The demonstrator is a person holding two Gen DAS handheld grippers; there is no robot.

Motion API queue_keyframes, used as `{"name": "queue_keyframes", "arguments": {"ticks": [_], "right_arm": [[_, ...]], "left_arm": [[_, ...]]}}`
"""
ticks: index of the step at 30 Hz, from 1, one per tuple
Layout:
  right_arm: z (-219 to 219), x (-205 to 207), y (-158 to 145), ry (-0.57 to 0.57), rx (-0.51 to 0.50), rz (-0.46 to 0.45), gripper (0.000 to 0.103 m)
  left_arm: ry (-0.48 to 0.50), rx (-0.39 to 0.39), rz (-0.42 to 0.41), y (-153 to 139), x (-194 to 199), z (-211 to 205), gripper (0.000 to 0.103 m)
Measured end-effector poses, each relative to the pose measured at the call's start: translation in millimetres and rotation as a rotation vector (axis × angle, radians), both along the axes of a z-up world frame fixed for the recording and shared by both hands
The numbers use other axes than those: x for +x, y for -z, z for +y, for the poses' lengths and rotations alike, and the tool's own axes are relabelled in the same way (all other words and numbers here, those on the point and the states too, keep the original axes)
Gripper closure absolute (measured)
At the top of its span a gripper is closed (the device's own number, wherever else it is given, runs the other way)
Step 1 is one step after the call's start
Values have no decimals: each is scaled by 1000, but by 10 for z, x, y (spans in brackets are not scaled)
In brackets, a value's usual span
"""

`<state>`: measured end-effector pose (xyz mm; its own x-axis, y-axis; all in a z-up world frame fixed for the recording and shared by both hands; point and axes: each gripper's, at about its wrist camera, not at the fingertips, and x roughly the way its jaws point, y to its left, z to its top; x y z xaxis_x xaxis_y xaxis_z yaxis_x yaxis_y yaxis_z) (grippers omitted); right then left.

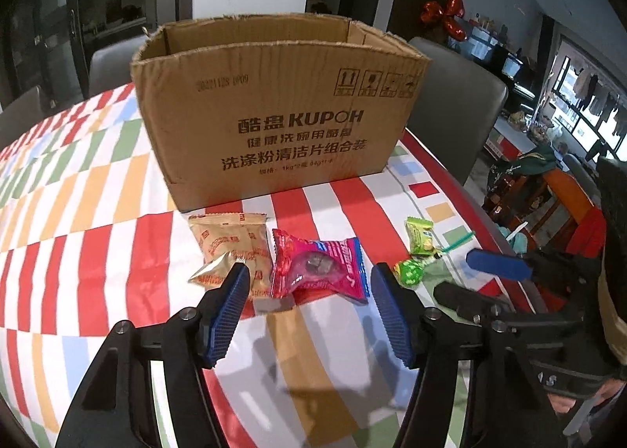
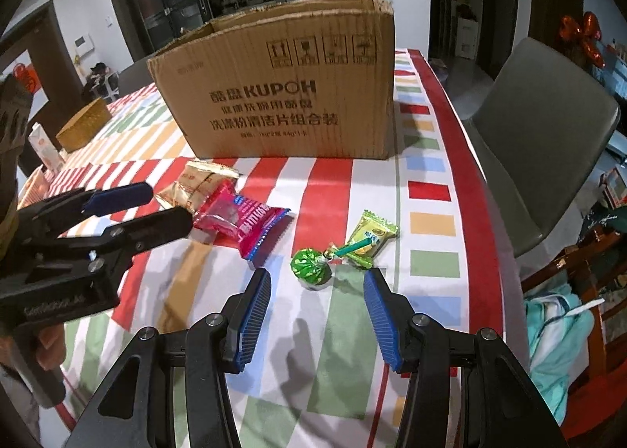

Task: Organize snacks
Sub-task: 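Grasp the pink candy packet with the left tool while the right tool grasps the green lollipop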

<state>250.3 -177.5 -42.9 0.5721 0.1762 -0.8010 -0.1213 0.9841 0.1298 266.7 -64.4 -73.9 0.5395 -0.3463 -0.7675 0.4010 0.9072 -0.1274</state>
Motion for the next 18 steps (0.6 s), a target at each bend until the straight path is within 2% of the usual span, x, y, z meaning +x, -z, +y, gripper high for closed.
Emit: {"name": "queue_keyframes", "arguments": {"ticks": [10,18], "right_arm": [[-30,124,133,12,42,40,61],[10,188,210,1,53,60,65]], "left_arm": [[19,23,53,211,239,-134,41],[22,20,113,395,361,-189,45]]}}
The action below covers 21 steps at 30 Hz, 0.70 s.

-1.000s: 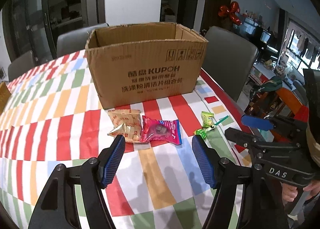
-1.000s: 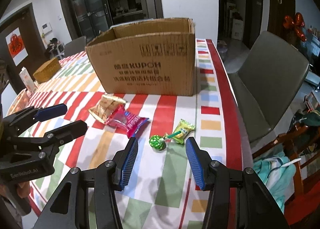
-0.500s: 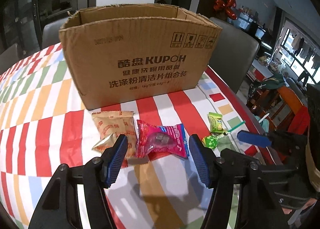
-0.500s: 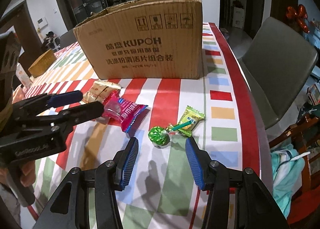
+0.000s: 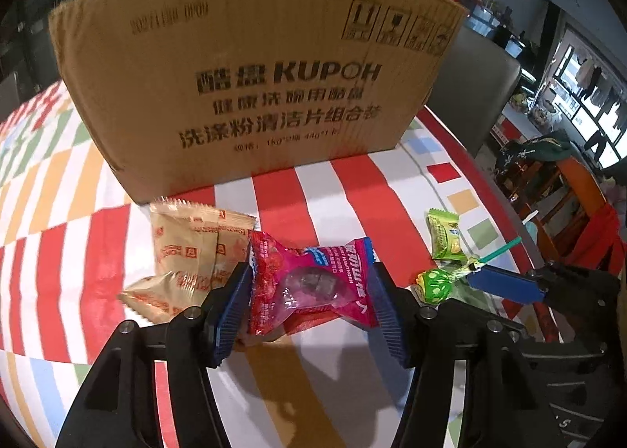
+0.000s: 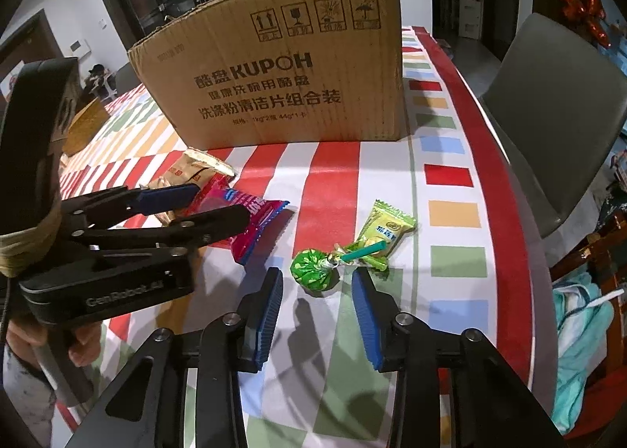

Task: Organize snacks
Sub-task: 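Grasp the pink candy packet with the left tool while the right tool grasps the green lollipop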

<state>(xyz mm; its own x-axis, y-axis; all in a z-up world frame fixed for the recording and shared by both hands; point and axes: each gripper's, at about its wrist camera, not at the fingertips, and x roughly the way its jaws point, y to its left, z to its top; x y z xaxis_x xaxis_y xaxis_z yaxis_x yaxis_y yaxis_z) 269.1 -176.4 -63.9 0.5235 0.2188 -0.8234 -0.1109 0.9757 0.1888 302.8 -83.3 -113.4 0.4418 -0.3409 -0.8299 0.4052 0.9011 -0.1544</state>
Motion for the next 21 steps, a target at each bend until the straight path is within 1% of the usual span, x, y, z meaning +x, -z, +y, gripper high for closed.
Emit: {"name": "queue_keyframes", "arguments": {"ticks": [2,6,8,11,14,16,18,21], "right_arm": [[12,19,22,-1,1,5,67],[18,67,81,0,18,22,70],[11,85,107,0,26,28,72],[16,98,134,-7,37,28,78],[48,100,136,-12,29,24,79],[60,91,128,-13,29,20,80],[60,82,108,-14,32,16,82],[49,46,40,-15,29,0,82]], "left_arm": [[-5,-3,15,46,24,-4,46],[-26,-43,40,68,37,35,48],[-28,-58,42,65,20,52,54],[-38,-69,41,51,-10,71,58],[-54,-84,45,41,-42,94,60],[-54,-80,45,29,-71,92,60],[-61,-75,38,10,-96,96,61],[-78,-82,24,-56,-152,117,61]]}}
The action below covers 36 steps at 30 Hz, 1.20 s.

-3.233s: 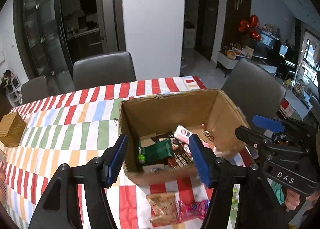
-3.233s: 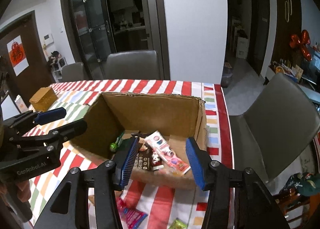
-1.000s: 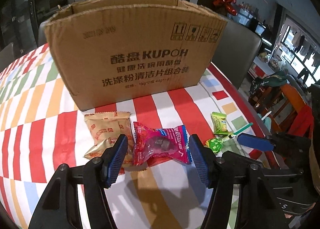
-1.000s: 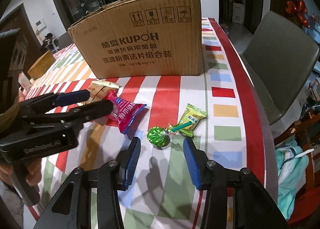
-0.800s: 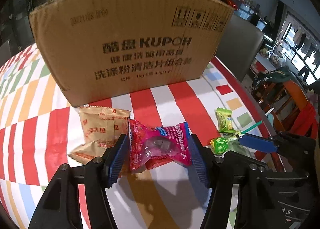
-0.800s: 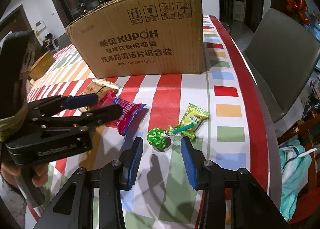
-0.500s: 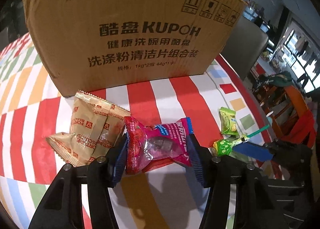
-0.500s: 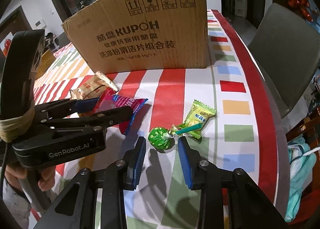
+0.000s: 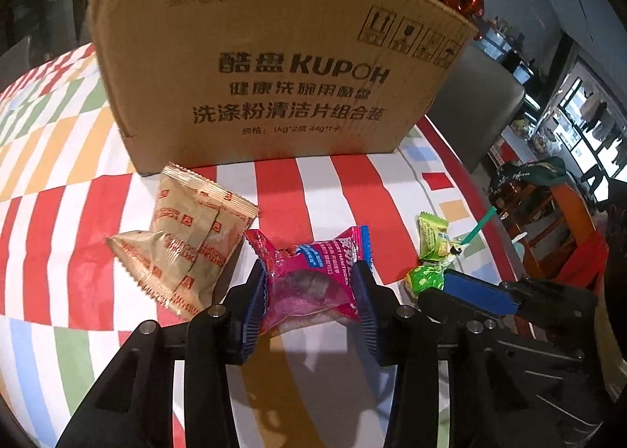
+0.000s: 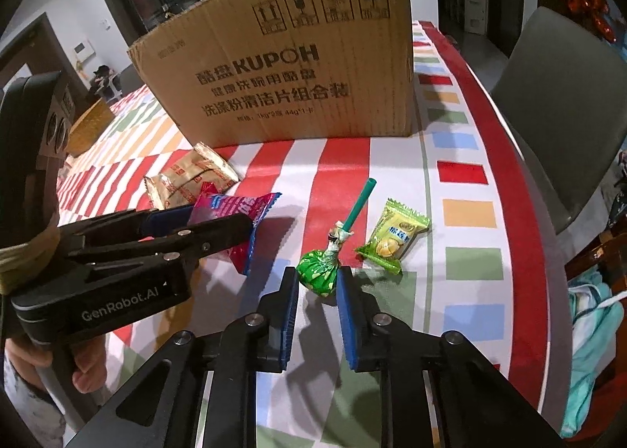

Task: Organize snacks
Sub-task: 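Grasp the pink candy packet with the left tool while the right tool grasps the green lollipop, then carry the pink candy packet and green lollipop up over the box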

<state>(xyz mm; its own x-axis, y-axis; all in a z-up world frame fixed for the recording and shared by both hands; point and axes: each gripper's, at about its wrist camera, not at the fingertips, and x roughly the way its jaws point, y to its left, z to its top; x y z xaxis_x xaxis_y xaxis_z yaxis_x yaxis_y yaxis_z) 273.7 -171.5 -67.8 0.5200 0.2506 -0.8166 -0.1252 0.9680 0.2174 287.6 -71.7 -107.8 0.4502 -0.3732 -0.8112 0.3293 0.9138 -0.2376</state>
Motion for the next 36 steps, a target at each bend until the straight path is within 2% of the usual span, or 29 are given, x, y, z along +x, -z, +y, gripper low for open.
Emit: {"name": "queue_keyframes", "arguments": {"ticks": [16,26,36], "right_arm": [[12,-211,-483,-14,3,-117,82],[-38,-295,-882,-10,13,-216,82],[-40,-189,-1273,-2,12,-311,82]], "left_arm": [[-48,-31,-107,-538,-299,104,61],[-75,0,-220,-984,-407,139,61],[-86,7,-305,-1358,-386,177,60]]}}
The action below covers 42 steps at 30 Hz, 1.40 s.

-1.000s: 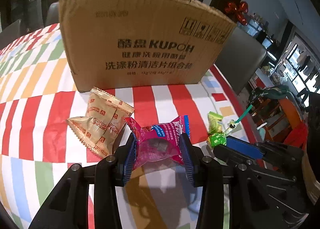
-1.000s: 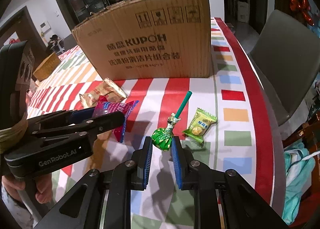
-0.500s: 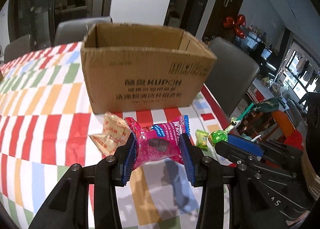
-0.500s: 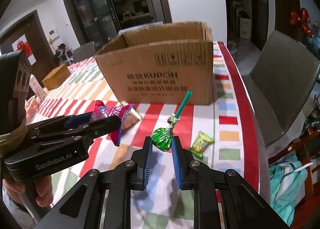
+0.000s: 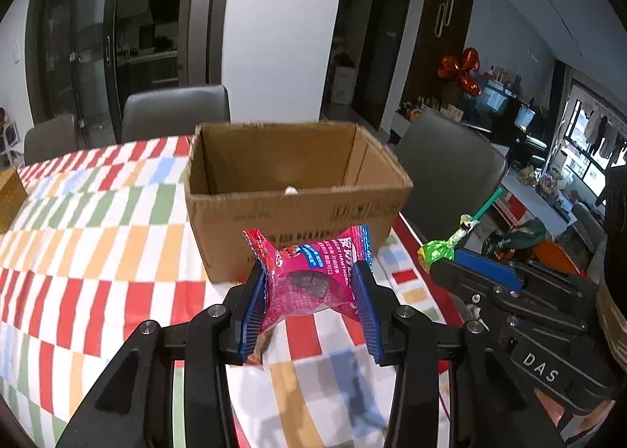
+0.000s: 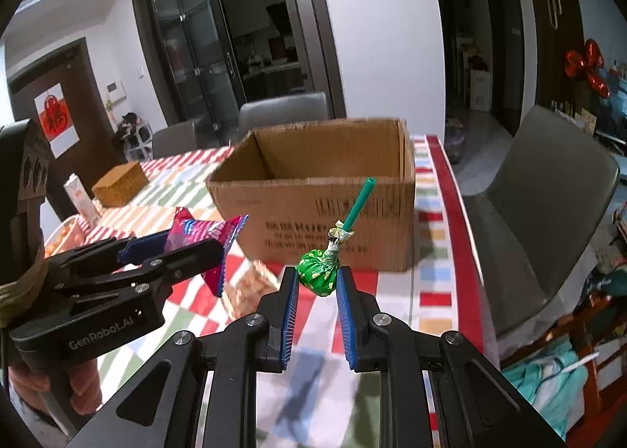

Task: Organize snacks
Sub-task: 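Carry the pink candy packet and green lollipop up over the box, then open both tools to drop the candy packet and lollipop into the box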

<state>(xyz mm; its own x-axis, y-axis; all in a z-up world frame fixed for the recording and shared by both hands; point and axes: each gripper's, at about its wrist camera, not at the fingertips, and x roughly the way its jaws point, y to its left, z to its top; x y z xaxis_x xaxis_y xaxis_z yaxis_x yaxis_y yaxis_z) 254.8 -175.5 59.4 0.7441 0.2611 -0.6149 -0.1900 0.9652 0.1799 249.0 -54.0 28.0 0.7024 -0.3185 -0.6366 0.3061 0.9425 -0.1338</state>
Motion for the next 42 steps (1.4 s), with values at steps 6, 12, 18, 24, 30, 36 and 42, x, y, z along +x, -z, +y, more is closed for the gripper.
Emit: {"name": "queue_keyframes", "arguments": {"ticks": [6,12,18,24,30,36,42], "right_arm": [[-3,142,-242,8,-2,-55,82],[15,310,-404,8,-13,-93,82],[54,517,-509,8,-31,-111,82],[69,778,-529,13,-48,-95,82],[98,1005,-473,21,-70,-62,82],[143,1185,-401,19,-87,-34,82],[164,1360,-287,18,-91,9,82]], "left_arm": [[-12,6,-56,-251,100,40,61],[-21,20,-91,-451,277,60,60],[-33,47,-98,-544,528,98,60],[-37,66,-80,-545,782,116,60],[-37,81,-58,-481,1025,137,60],[-41,100,-36,-373,1231,152,60],[-46,110,5,-233,1427,139,60]]}}
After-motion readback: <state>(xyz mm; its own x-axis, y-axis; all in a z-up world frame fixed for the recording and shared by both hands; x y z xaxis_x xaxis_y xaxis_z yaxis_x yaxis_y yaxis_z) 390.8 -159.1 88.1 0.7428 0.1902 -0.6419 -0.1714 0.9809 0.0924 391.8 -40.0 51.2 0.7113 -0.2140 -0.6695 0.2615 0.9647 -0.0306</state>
